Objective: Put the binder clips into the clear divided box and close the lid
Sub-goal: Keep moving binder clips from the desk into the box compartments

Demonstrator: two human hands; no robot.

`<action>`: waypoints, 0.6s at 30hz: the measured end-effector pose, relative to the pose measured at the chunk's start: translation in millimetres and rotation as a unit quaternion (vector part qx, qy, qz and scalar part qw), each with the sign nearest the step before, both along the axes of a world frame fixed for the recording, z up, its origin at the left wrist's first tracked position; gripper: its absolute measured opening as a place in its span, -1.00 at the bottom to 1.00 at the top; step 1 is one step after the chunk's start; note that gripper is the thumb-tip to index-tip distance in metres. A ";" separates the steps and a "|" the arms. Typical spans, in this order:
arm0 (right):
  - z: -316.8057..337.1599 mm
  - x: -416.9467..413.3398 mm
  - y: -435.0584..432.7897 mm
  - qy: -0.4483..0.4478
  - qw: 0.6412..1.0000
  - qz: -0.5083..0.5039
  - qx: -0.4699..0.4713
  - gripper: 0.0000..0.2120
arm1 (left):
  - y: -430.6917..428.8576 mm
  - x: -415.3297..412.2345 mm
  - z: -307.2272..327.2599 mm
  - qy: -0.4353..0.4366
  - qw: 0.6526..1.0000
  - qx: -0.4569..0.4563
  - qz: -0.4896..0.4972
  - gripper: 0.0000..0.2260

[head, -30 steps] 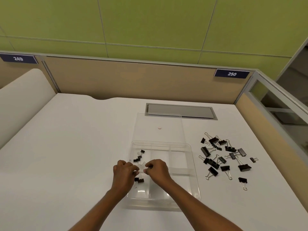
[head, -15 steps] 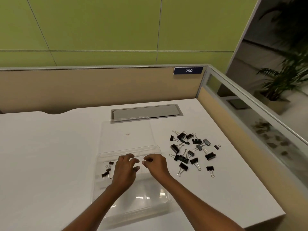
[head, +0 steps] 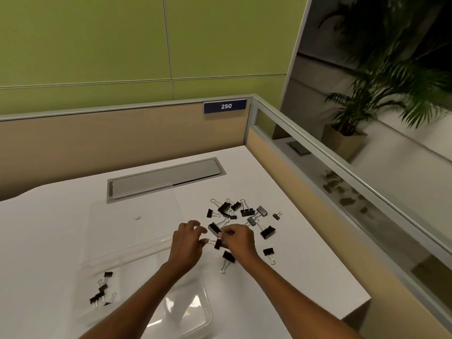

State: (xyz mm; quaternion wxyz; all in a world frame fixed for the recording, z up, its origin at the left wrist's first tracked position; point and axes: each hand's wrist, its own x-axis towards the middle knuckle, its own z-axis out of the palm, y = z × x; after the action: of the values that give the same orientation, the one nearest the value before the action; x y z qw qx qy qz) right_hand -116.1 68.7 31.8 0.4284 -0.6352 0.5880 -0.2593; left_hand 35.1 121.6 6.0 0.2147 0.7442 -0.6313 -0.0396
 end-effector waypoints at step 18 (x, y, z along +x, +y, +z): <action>-18.9 -74.0 -90.7 0.019 0.998 -0.055 0.036 -0.89 | -105.1 -43.8 -21.9 0.019 0.998 0.055 -0.003 -0.70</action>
State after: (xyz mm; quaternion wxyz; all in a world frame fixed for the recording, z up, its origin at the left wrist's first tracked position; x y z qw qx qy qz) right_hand -190.1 -21.9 12.9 0.4246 -0.5909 0.6392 -0.2490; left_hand -8.7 16.5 -15.9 0.1849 0.7524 -0.6260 -0.0888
